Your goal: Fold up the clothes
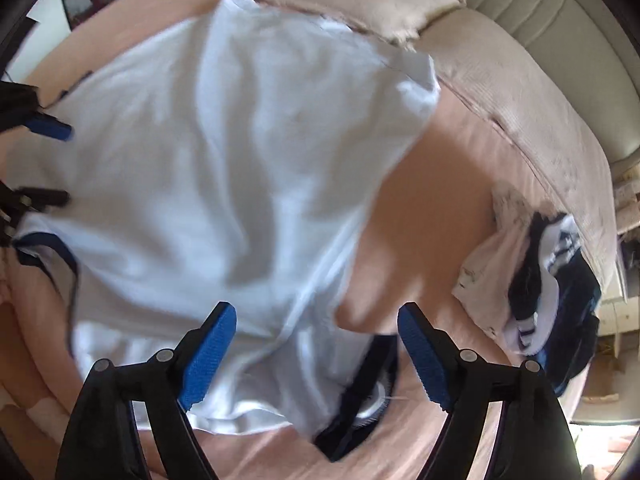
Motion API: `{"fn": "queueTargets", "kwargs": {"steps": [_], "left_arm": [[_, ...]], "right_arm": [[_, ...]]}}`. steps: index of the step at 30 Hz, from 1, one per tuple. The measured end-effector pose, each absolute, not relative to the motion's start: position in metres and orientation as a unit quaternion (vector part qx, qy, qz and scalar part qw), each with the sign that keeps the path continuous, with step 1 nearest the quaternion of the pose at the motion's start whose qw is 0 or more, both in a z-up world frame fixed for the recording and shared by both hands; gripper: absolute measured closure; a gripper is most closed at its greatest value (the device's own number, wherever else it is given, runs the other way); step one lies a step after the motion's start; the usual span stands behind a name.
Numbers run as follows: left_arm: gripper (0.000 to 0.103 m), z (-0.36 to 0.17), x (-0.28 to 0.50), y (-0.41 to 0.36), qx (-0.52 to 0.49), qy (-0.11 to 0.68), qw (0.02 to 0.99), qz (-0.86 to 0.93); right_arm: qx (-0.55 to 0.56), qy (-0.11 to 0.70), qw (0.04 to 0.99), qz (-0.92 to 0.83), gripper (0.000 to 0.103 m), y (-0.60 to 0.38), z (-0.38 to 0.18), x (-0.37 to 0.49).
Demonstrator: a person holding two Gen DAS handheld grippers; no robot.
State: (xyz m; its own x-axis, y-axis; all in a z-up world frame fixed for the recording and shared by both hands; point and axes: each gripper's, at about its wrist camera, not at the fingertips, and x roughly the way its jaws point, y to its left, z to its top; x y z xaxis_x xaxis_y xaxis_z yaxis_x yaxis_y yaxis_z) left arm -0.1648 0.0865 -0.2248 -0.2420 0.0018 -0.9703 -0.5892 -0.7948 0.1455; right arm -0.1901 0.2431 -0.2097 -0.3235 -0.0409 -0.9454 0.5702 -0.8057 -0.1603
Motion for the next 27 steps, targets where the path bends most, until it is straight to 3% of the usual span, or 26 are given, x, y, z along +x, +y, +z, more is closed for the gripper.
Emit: {"fn": "queueTargets", "kwargs": {"steps": [4, 10, 16, 20, 27], "left_arm": [[0.041, -0.232, -0.158, 0.084, -0.602, 0.263, 0.183, 0.731], [0.04, -0.235, -0.138, 0.065, -0.63, 0.266, 0.19, 0.704], [0.04, -0.236, -0.133, 0.086, -0.621, 0.22, 0.194, 0.727], [0.04, -0.23, -0.111, 0.098, -0.592, 0.241, 0.197, 0.743], [0.041, -0.22, -0.083, 0.108, -0.597, 0.095, 0.306, 0.736]], "right_arm": [[0.561, 0.348, 0.224, -0.717, 0.021, 0.194, -0.248, -0.16], [0.594, 0.391, 0.153, -0.687, 0.015, 0.24, -0.262, -0.165], [0.552, 0.292, 0.212, -0.752, 0.015, 0.207, -0.218, -0.156], [0.53, 0.337, 0.175, -0.758, 0.015, 0.182, -0.236, -0.154], [0.565, 0.156, 0.14, -0.798, 0.015, 0.243, -0.225, -0.177]]}}
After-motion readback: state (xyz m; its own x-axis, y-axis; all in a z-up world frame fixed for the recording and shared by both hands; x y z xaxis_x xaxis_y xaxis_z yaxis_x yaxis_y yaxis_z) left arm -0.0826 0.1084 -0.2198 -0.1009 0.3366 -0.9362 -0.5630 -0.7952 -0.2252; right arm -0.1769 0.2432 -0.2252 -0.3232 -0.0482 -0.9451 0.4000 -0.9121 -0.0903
